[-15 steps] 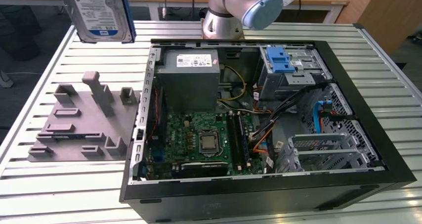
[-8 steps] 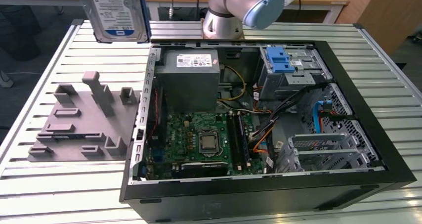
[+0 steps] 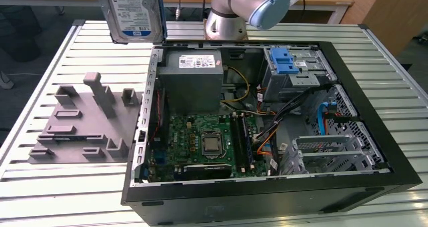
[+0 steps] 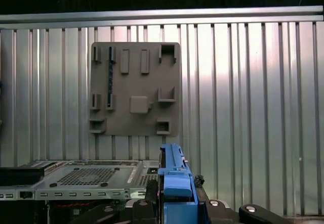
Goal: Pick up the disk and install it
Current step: 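Pick up the disk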
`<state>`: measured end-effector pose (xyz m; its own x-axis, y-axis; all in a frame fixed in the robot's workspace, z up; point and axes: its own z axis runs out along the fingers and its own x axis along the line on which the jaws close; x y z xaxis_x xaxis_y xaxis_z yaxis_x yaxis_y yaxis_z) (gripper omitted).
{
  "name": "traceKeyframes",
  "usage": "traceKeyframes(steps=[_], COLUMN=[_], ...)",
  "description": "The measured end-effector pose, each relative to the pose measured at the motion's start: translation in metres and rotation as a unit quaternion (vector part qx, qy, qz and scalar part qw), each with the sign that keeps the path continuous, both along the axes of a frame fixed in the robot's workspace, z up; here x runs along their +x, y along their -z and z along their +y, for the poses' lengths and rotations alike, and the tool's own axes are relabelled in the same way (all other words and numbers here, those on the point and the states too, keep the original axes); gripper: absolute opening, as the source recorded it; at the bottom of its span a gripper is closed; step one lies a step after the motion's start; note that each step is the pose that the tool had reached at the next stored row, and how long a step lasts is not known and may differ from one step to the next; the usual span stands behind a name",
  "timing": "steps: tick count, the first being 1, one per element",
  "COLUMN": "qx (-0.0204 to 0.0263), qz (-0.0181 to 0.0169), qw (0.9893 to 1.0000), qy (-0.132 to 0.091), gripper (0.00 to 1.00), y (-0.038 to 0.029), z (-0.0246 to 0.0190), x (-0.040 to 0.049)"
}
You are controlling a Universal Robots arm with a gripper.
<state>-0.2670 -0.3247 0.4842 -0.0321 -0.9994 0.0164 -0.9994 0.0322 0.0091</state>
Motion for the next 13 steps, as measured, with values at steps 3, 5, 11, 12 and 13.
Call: traceKeyframes(steps=[3,5,11,12,13], qx=[0.0,-0.0001,-0.0001,-0.0001,0.0], qz=[0.0,0.0,-0.0001,-0.0001,-0.0001], qw=[1.0,1.0,1.0,1.0,1.0], qy=[0.0,0.0,0.0,0.0,0.0], gripper=[0.36,0.36,0.36,0.36,0.36], y=[0.0,0.0,0.0001,0.0001,0.0002], z=[-0.0002,-0.0031,-0.0187,-0.0204,-0.021], x=[0.0003,0.0004,0.0013,0.0025,0.005])
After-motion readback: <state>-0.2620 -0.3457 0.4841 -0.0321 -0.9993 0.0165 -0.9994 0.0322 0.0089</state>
